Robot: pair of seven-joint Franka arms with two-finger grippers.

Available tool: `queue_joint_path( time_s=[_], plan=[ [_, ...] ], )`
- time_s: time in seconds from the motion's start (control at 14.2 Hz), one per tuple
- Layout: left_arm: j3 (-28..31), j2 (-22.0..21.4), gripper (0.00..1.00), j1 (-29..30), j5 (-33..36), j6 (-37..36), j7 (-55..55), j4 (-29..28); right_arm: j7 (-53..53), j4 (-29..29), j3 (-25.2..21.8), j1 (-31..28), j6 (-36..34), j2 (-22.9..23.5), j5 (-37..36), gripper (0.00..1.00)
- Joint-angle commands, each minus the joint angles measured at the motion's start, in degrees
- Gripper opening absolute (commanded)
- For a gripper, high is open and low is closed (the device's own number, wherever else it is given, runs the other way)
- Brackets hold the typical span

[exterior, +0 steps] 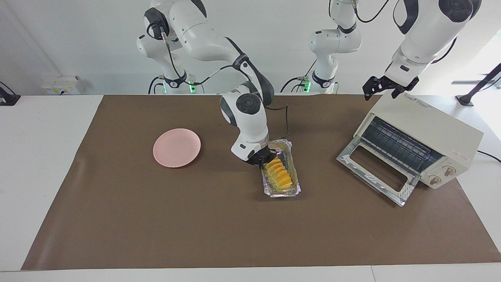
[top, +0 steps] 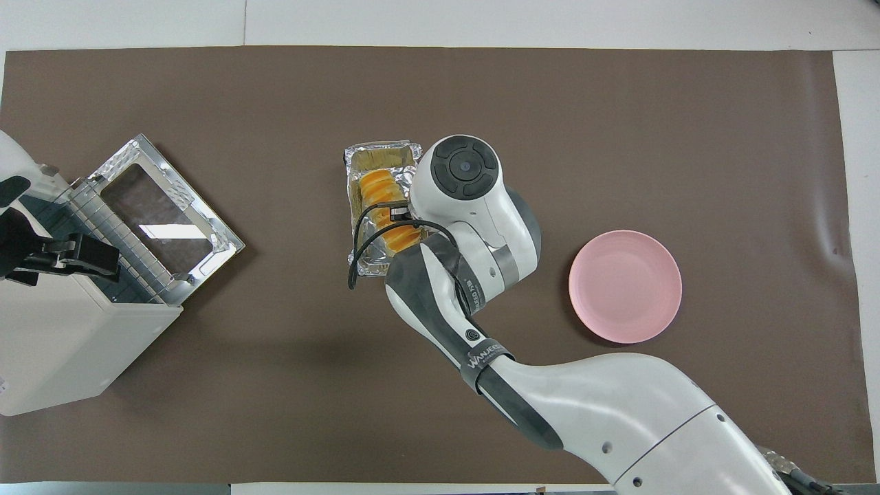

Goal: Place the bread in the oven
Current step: 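Grasp the foil tray edge with the right gripper and slide it toward the oven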

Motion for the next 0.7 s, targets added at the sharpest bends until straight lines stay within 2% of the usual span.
queue_joint_path(
  time_s=[0.0,0.14,0.21,0.35,0.63],
  plan=[
    [-0.29,-0.88,1.00,0.59,-0.68,0.72,0.30,-0.65,0.78,-7.81,-0.26,0.34,5.30,-3.90,-1.00,0.00],
    [-0.29,-0.88,1.00,0.59,-0.68,0.72,0.30,-0.65,0.96,-8.44,-0.26,0.34,5.06,-4.17,-1.00,0.00],
    [-0.29,-0.88,1.00,0.59,-0.68,0.72,0.30,-0.65,1.31,-8.36,-0.26,0.42,5.06,-4.26,-1.00,0.99],
    [-0.29,-0.97,1.00,0.59,-0.68,0.72,0.30,-0.65,2.27,-6.96,-0.26,0.43,2.35,-4.17,-0.65,1.00],
    [-0.29,-0.88,1.00,0.68,-0.68,0.72,0.30,-0.65,4.92,2.44,-0.79,-1.06,-11.96,-5.31,-0.39,1.00]
  ],
)
